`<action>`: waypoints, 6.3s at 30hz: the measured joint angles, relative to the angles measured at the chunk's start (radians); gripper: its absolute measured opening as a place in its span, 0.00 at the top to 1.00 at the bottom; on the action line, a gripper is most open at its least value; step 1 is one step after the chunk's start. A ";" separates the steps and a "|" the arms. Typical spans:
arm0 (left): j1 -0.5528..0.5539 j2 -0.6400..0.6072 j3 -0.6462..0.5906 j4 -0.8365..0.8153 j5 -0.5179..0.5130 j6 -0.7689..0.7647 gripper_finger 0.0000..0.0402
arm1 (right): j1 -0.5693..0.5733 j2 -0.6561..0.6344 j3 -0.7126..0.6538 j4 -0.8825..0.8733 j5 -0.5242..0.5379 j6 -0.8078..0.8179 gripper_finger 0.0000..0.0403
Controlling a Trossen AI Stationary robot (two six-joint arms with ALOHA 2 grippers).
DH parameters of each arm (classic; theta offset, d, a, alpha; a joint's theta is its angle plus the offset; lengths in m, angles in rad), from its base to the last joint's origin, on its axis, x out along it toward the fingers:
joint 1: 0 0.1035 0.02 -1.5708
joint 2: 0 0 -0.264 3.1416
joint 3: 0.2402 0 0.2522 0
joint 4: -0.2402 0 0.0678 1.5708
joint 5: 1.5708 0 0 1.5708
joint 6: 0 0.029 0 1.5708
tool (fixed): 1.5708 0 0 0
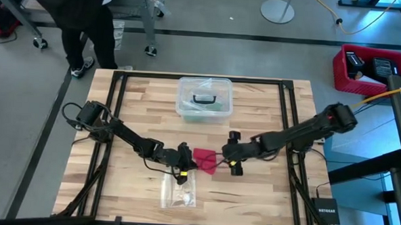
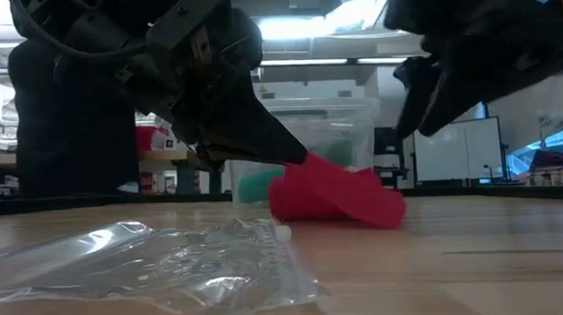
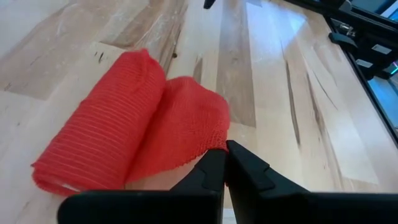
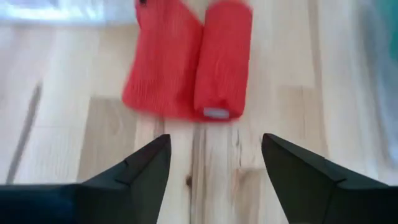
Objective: Roll bandage
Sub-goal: Roll the red bandage
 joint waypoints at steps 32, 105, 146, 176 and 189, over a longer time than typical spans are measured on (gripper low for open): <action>-0.011 -0.003 0.000 0.049 -0.046 -0.205 0.99 | 0.163 0.224 -0.329 0.852 0.272 -0.190 0.43; -0.010 -0.003 0.000 0.066 -0.027 -0.216 0.90 | 0.261 0.393 -0.147 0.904 0.515 -0.170 0.99; 0.029 -0.131 0.001 -0.162 -0.123 0.337 0.70 | 0.146 0.286 -0.147 0.860 0.553 -0.085 0.98; 0.138 0.057 0.003 0.007 0.017 0.450 0.70 | 0.090 0.243 -0.147 0.775 0.613 0.148 0.98; 0.095 0.057 0.002 -0.002 -0.026 0.478 0.70 | -0.046 0.230 -0.147 0.532 0.373 0.277 0.98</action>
